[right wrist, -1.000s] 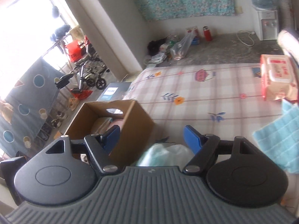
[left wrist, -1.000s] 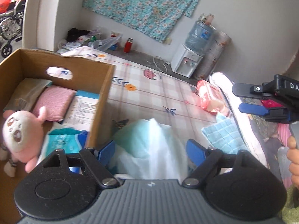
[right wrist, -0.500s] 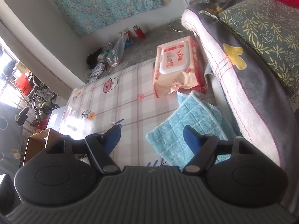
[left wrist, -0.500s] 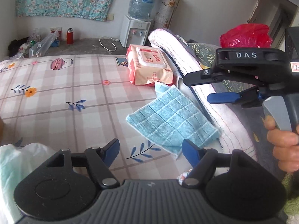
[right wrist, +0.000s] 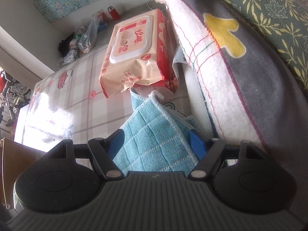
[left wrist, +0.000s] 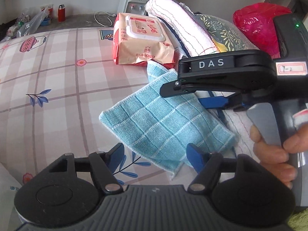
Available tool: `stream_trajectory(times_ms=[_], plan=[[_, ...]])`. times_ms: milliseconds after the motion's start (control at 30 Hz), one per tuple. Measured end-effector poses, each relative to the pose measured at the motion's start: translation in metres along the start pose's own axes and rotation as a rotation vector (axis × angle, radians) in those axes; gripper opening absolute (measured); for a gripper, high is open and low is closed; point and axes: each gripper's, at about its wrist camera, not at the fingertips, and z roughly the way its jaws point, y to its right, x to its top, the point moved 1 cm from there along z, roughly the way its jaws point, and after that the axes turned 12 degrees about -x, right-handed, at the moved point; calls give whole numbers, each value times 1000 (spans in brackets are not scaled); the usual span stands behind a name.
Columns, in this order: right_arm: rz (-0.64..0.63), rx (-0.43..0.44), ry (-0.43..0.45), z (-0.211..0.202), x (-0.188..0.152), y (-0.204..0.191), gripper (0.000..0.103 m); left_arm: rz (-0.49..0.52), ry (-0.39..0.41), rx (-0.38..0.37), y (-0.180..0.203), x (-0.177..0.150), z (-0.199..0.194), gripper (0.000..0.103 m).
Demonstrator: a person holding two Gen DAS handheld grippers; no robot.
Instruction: Organize soft objects
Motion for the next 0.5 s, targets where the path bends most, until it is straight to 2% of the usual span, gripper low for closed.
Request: stream_trajectory(times_ms=[100, 200, 300, 500], plan=[[9, 52, -58, 15, -3, -3, 75, -13, -18, -12, -4, -1, 3, 72], [-4, 69, -65, 16, -9, -9, 75, -38, -42, -16, -8, -1, 6, 72], [42, 149, -123, 20, -12, -7, 75, -57, -65, -27, -11, -1, 9, 73], [96, 257, -199, 26, -24, -7, 72, -29, -79, -20, -7, -4, 10, 73]])
